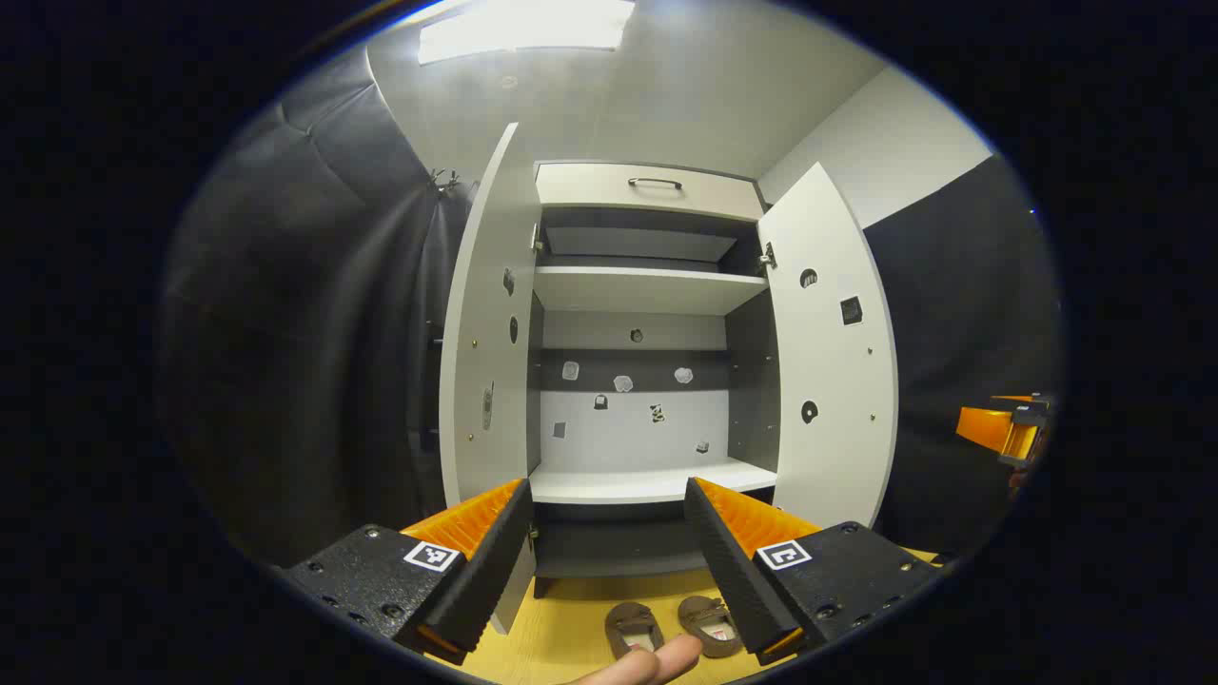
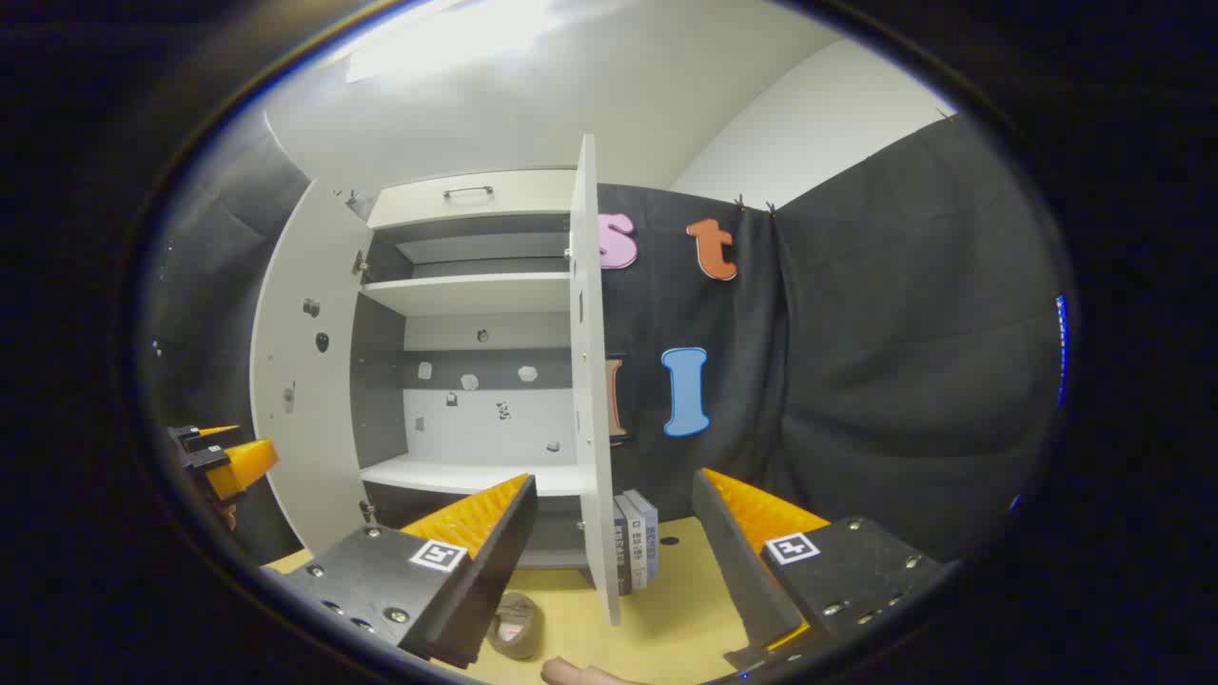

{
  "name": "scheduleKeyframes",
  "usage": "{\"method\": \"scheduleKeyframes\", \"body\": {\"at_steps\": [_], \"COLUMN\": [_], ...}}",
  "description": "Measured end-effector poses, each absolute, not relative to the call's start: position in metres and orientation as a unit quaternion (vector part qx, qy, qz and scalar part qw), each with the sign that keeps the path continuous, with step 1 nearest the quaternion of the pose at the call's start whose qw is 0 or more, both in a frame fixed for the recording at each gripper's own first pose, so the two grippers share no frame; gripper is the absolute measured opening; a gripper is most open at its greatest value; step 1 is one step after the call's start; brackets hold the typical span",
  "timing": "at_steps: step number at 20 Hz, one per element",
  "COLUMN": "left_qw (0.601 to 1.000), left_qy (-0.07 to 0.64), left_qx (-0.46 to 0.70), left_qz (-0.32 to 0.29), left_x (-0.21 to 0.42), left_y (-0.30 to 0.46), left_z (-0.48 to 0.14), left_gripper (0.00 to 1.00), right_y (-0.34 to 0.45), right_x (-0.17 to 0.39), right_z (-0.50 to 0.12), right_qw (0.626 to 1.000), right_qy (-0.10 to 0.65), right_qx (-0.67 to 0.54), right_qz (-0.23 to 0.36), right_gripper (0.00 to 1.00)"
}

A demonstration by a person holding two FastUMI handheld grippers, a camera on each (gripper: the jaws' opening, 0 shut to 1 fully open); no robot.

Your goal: Grab one shoe with the right hand and put it into the shoe cabinet, grab the other shoe with the left hand and put it into the shoe cabinet; then close the right door with the right hand and the left door with the left hand.

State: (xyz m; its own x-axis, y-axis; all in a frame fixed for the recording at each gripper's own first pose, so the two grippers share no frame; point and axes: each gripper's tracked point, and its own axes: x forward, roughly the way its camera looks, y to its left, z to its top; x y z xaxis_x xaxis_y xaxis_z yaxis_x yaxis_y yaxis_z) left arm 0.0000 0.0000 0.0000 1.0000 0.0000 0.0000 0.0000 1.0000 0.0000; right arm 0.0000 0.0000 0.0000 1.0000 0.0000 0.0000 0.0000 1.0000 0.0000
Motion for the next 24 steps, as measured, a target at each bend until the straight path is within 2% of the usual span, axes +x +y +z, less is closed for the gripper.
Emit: {"method": "scheduleKeyframes", "body": {"at_steps": [1,2,13,14,15,16,17,19,20,22,23,24], "left_qw": [1.0,1.0,1.0,1.0,1.0,1.0,1.0,1.0,1.0,1.0,0.999,0.999], "left_qy": [-0.001,-0.003,-0.001,-0.001,-0.001,-0.001,-0.002,-0.003,-0.005,-0.008,-0.009,-0.008], "left_qx": [-0.002,-0.004,-0.018,-0.023,-0.025,-0.026,-0.026,-0.025,-0.026,-0.03,-0.031,-0.032], "left_qz": [-0.001,-0.002,0.01,0.006,0.003,0.002,-0.001,-0.001,0.001,0.001,0.001,0.001], "left_x": [-0.001,-0.001,0.0,-0.002,-0.003,-0.004,-0.005,-0.008,-0.01,-0.015,-0.018,-0.019], "left_y": [-0.001,-0.001,0.013,0.012,0.011,0.011,0.012,0.014,0.016,0.018,0.02,0.022], "left_z": [0.001,0.002,-0.001,-0.002,-0.003,-0.005,-0.004,-0.004,-0.004,-0.004,-0.005,-0.007], "left_gripper": [0.98,0.96,0.98,0.98,0.98,0.98,0.98,0.98,0.98,0.98,0.98,0.98], "right_y": [0.001,0.001,0.026,0.031,0.037,0.042,0.046,0.058,0.065,0.079,0.086,0.095], "right_x": [0.001,0.0,0.004,0.006,0.009,0.011,0.016,0.023,0.028,0.036,0.041,0.047], "right_z": [0.0,0.0,-0.014,-0.02,-0.029,-0.038,-0.047,-0.07,-0.083,-0.112,-0.128,-0.146], "right_qw": [1.0,1.0,1.0,1.0,0.999,0.999,0.999,0.998,0.997,0.995,0.993,0.991], "right_qy": [0.0,-0.002,0.002,0.005,0.012,0.02,0.028,0.047,0.057,0.077,0.09,0.104], "right_qx": [0.0,0.0,-0.006,-0.002,-0.002,-0.004,-0.006,-0.013,-0.016,-0.019,-0.021,-0.024], "right_qz": [0.002,0.003,0.023,0.027,0.034,0.04,0.042,0.051,0.056,0.069,0.075,0.081], "right_gripper": [0.94,0.98,0.98,0.94,0.98,0.98,0.94,0.94,0.98,1.0,0.94,0.98]}}
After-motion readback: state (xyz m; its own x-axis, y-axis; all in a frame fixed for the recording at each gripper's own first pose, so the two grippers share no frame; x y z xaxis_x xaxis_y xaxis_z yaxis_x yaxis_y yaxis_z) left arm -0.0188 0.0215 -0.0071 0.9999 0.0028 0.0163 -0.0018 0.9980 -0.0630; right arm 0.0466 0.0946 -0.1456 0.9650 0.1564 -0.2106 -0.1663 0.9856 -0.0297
